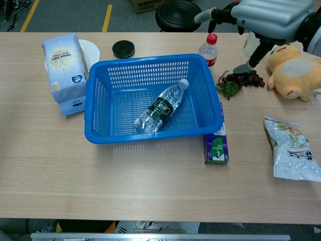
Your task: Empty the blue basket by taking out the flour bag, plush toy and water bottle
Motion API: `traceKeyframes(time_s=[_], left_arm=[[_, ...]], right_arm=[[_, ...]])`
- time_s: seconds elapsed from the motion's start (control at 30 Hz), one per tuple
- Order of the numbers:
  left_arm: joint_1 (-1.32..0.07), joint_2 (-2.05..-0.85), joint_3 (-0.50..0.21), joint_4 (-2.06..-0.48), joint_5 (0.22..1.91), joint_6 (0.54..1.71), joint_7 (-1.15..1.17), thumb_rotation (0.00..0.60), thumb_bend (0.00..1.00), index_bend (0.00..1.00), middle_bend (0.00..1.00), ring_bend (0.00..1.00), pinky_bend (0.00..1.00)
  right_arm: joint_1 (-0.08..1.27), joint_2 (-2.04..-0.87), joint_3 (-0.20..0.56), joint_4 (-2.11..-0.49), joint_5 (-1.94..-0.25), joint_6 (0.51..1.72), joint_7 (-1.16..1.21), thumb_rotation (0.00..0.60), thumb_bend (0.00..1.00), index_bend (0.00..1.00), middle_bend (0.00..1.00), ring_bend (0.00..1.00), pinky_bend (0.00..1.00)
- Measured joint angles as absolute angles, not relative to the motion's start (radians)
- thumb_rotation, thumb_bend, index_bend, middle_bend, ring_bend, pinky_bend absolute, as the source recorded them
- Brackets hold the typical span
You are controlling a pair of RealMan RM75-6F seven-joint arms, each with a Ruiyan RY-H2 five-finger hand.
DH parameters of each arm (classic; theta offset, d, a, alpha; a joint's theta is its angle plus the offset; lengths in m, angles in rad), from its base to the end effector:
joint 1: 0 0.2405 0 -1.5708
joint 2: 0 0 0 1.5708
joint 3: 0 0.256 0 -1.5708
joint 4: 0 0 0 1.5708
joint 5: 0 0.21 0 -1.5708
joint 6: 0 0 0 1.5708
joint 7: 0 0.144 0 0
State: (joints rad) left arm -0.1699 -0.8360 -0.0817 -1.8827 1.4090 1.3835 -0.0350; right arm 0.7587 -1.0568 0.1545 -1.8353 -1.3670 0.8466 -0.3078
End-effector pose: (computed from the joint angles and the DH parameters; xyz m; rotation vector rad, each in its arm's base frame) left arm -0.2687 0.2065 0.2146 -1.4023 -0.9557 -0.9154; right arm -0.1212 -0.3224 0.0931 2.1390 -0.5974 0.8627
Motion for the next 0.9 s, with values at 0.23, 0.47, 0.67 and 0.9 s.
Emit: traceKeyframes(time_s=[0.23, 0.47, 0.67, 0.9], left_arm=[[-0.162, -0.827, -0.079, -1.883, 1.406, 1.387, -0.044, 0.6, 0.2, 0.0, 0.04, 0.0, 0.26], [-0.15, -0.819, -0.074, -1.873, 1.406, 1.394, -0.069, 0.6, 0.2, 0.0, 0.04, 0.0, 0.26], [-0.145, -0.815, -0.074, -1.868, 1.407, 1.396, -0.082, 0.6, 0.2, 0.0, 0.04, 0.0, 0.26], [-0.137, -0.811, -0.07, -1.863, 1.411, 1.401, -0.1, 0.6, 0.2, 0.0, 0.04, 0.0, 0.26]], right_arm=[[0.872, -1.227, 0.16, -1.77, -1.223, 0.754, -0.484, 0.6, 0.0, 0.11, 0.28, 0.21, 0.43], [0.964, -1.377, 0.14, -1.674, -1.097, 0.721, -0.62, 0.6, 0.0, 0.11, 0.28, 0.21, 0.43], [1.013, -1.469, 0.103, -1.6, -1.039, 0.711, -0.692, 0.6, 0.0, 0.11, 0.28, 0.21, 0.43], [1.05, -1.572, 0.061, -1.519, -1.017, 0.719, -0.747, 0.6, 0.0, 0.11, 0.28, 0.21, 0.43]])
